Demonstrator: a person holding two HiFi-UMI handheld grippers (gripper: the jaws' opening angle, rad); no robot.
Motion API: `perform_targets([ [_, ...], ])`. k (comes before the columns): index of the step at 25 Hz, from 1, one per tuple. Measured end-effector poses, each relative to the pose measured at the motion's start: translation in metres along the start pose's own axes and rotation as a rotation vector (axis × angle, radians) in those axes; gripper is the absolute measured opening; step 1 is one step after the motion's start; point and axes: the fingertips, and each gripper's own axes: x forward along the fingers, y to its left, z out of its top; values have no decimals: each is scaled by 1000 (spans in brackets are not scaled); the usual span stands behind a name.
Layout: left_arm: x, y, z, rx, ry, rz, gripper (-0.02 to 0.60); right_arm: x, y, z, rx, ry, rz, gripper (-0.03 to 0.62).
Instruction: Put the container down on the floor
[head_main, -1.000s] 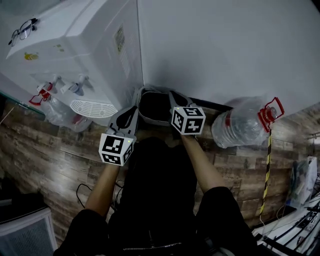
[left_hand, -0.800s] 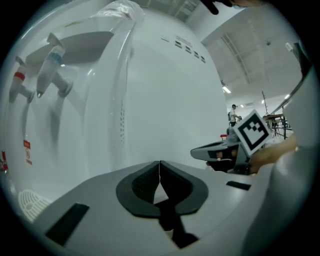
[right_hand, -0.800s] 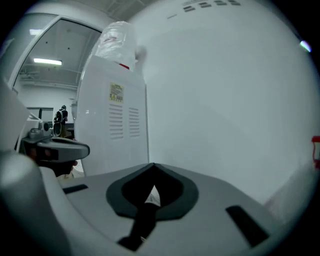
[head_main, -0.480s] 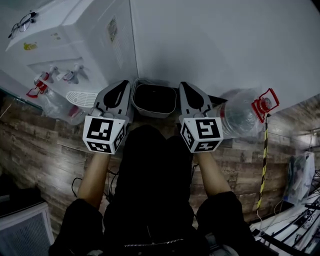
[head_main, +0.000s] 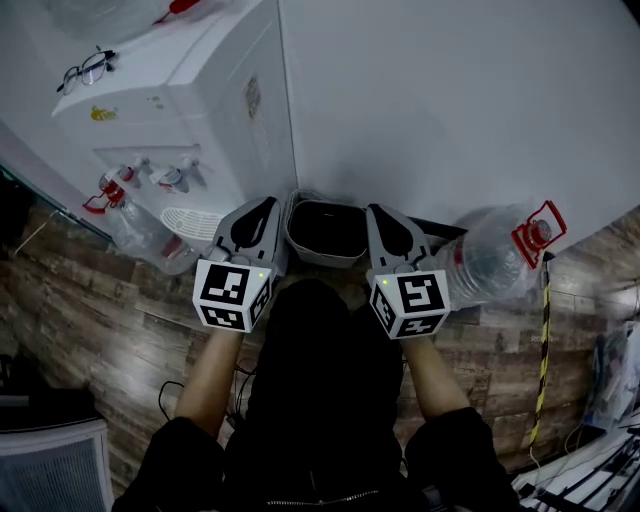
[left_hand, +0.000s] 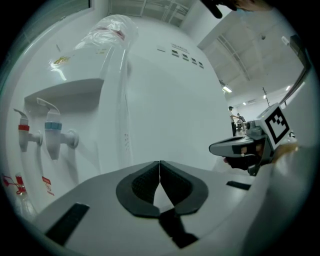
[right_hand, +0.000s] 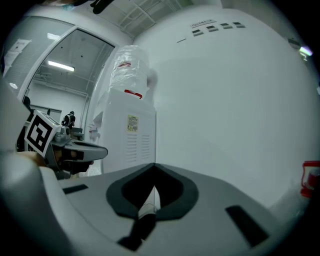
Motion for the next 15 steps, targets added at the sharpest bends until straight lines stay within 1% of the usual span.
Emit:
perform_targets([
  [6, 4, -8, -12, -4, 26, -21, 15, 3, 6, -16, 13, 26, 0, 9],
  [15, 6, -7, -24, -14, 40, -25, 15, 6, 5, -22, 6, 38, 5, 9],
])
